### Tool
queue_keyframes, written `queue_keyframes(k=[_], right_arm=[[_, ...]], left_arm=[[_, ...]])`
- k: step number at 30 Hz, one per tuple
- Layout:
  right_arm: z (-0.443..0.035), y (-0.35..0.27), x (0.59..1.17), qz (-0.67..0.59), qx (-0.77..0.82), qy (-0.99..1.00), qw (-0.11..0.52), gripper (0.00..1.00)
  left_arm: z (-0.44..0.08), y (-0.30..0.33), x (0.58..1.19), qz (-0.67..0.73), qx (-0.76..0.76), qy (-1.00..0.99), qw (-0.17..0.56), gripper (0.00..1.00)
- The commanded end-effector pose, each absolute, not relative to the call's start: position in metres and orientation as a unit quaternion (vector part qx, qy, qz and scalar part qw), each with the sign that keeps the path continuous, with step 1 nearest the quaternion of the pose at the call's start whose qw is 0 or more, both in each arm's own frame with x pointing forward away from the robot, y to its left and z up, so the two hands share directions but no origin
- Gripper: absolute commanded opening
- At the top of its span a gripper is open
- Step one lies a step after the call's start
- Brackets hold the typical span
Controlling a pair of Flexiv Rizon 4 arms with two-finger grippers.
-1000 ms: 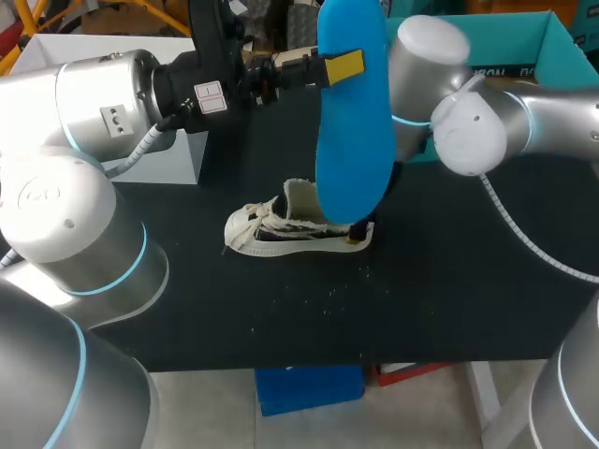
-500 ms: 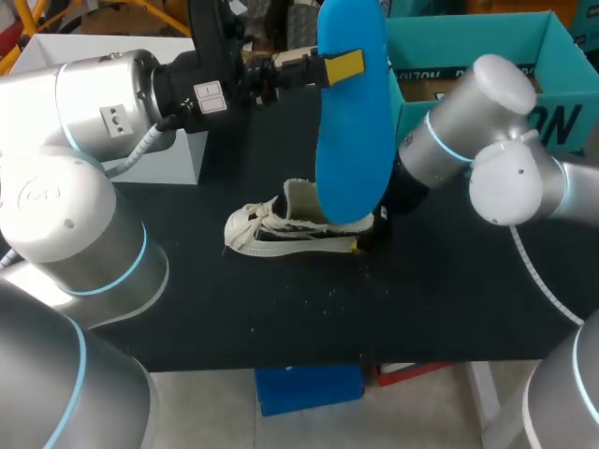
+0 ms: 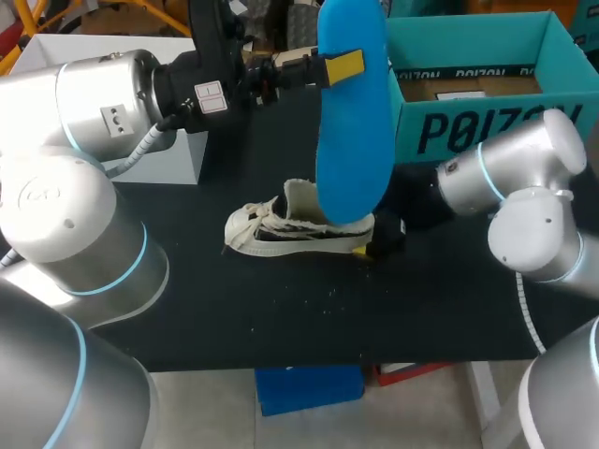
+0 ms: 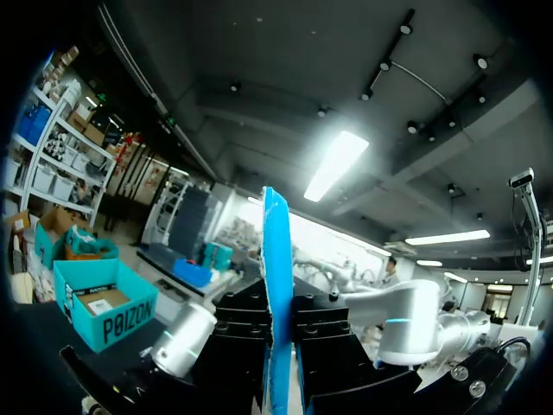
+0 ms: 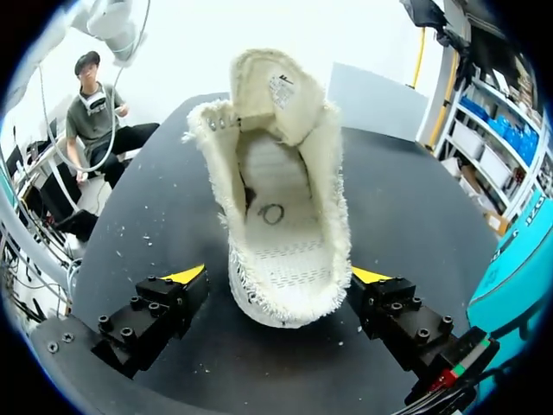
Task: Take the shoe out of the shoebox, open the shoe tongue, remove and reinsert the insole, then place the shoe into the shoebox
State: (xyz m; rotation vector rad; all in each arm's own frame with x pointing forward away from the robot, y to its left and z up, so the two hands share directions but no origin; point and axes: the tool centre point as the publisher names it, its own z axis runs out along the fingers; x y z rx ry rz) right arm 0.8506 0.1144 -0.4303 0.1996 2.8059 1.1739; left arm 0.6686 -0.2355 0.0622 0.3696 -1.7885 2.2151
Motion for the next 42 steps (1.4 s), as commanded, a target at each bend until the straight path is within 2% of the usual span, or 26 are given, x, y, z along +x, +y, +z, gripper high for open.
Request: queue_keyframes(k=[1,17,23,29,39,42], right_arm=[[-0.435,0.116,0.855,0.438,0.059,0.895,0.050,1.00],[-0.441,0.117,0.866,0.472,0.055,0.879,0.031,1.00],[-0.429,0.114,0.870,0.468,0.036,0.883,0.026,1.00],[-0.408,0.103,0.874,0.380,0.014,0.925,0.004,1.00],[-0.383,0.106,0.888,0.234,0.009,0.972,0.015,1.00],[-0.379,0.117,0.891,0.190,-0.003,0.982,0.019,0.95]], left_arm=[[0.062,-0.238,0.669,0.765,0.128,-0.617,0.134,0.00],[0.062,-0.238,0.669,0.765,0.128,-0.617,0.134,0.00],[0.062,-0.238,0.669,0.765,0.128,-0.617,0.134,0.00],[0.062,-0.238,0.669,0.765,0.128,-0.617,0.134,0.00],[0.062,-0.238,0.669,0.765,0.128,-0.617,0.134,0.00],[0.062,-0.238,0.669,0.765,0.128,-0.617,0.134,0.00]])
